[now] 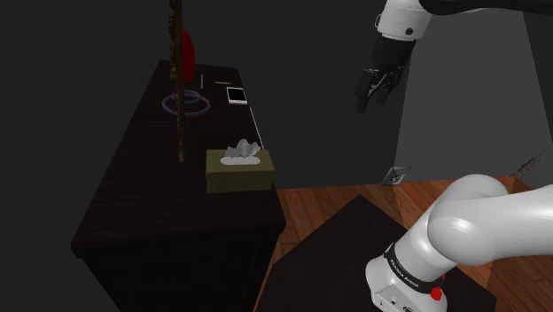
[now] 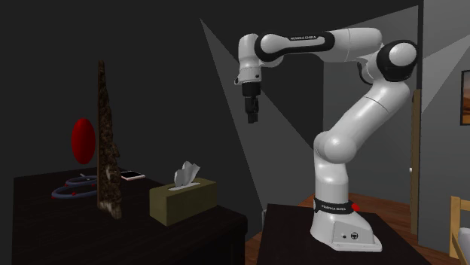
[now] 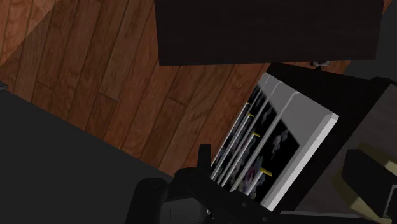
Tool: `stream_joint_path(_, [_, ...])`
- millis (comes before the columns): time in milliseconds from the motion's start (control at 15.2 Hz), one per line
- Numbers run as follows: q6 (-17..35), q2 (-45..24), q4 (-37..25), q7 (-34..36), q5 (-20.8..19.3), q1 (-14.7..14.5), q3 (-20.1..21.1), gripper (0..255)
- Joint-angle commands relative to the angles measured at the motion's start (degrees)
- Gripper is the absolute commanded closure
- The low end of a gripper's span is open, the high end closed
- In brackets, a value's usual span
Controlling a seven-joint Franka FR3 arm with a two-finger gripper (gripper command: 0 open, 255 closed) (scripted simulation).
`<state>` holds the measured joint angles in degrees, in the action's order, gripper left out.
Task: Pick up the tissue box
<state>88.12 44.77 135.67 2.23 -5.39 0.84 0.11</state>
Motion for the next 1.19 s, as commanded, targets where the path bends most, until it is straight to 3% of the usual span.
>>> stream_joint_path(0, [0.00, 0.00, 0.00, 0.00, 0.00, 0.00, 0.00, 0])
stream_joint_path(594, [14.64, 3.69, 11.03, 23.45, 13.04, -0.16, 10.89, 0])
stream_joint_path(1122, [31.82, -2.32, 13.35, 43.83, 22.29, 0.98, 23.56, 0])
